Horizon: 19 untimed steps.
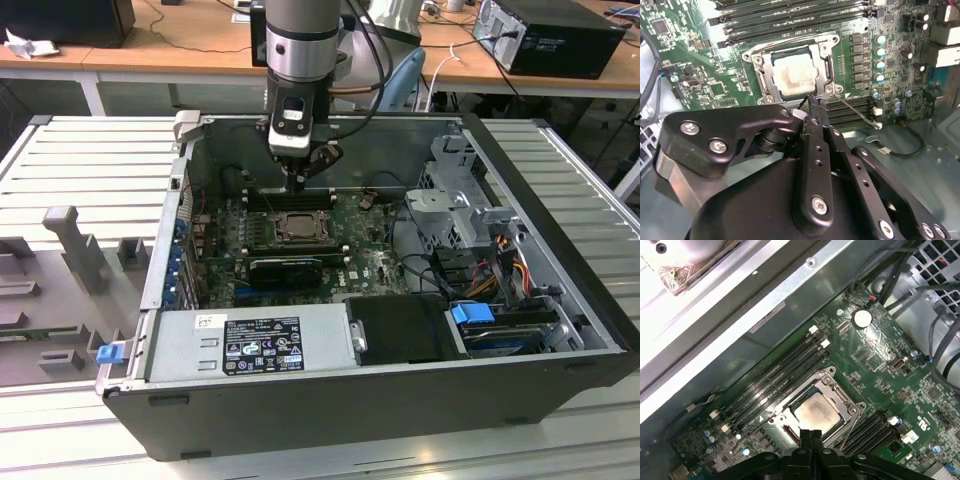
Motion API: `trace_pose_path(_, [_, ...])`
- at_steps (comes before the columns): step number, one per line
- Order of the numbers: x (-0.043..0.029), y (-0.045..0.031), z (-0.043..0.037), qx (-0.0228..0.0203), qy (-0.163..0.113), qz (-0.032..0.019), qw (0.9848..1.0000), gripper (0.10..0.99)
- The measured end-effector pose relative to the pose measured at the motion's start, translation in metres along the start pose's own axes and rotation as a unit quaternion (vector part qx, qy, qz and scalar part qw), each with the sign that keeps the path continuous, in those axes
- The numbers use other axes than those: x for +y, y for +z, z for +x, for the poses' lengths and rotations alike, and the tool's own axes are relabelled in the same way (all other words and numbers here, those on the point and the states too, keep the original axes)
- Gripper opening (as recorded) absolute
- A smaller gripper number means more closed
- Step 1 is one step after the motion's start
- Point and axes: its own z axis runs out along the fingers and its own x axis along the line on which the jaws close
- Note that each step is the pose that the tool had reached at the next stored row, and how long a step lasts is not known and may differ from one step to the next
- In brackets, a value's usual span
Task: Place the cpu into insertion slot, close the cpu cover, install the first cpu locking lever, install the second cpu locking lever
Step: 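Install the first cpu locking lever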
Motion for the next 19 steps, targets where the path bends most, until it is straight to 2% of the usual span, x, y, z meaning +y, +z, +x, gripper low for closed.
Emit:
trace_pose_path(3, [0.0000,0.0000,0.0000,0.0005,-0.022,0.0004,0.9997,0.106])
trace_pose_path(8, [0.0000,0.0000,0.0000,0.0013,-0.062,0.0013,0.9980,0.106])
trace_pose_path(14, [0.0000,0.0000,0.0000,0.0018,-0.090,0.0018,0.9960,0.106])
trace_pose_path(19, [0.0000,0.0000,0.0000,-0.0004,-0.111,0.0017,0.9938,0.106])
